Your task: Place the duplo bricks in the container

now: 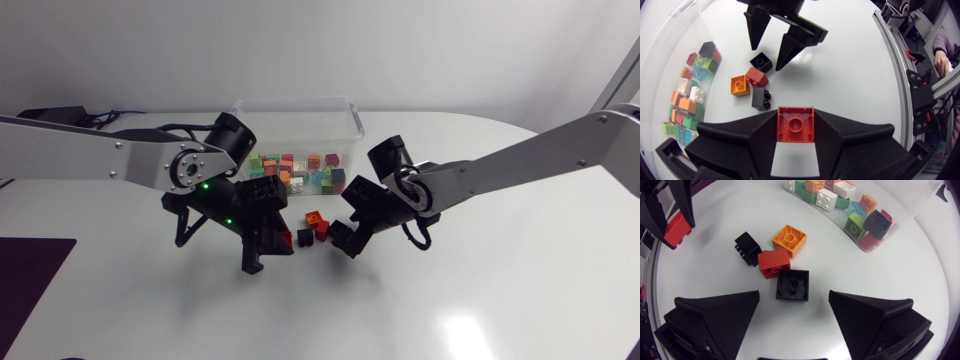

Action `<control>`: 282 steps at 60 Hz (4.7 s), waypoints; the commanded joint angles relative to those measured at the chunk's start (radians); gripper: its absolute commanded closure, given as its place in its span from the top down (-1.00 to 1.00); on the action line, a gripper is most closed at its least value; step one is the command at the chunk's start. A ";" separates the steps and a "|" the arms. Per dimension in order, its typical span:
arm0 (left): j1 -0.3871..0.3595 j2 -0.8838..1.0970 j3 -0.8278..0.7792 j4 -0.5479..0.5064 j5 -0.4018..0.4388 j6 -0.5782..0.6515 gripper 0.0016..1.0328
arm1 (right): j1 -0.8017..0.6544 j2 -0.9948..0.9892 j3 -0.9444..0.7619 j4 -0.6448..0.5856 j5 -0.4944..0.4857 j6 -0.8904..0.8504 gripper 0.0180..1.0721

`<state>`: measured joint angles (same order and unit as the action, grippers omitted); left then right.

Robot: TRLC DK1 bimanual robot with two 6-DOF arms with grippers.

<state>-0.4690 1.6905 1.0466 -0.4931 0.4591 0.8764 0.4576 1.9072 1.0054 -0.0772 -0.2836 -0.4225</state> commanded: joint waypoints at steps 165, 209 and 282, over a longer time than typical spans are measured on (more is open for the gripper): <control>0.196 -0.160 0.006 0.488 -0.209 -0.550 0.90 | 0.001 -0.390 0.368 -0.277 0.078 0.114 -0.39; 0.119 -0.149 -0.214 0.441 -0.068 -0.341 0.90 | -0.023 0.009 0.713 -0.223 0.037 0.174 -0.38; 0.013 0.270 -0.059 0.565 -0.039 -0.169 0.86 | -0.083 -0.298 0.239 -0.191 -0.069 0.059 0.93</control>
<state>-0.4488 1.9270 0.9531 0.0631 0.4084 0.6823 0.3923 1.6573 1.3285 -0.2798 -0.3370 -0.3378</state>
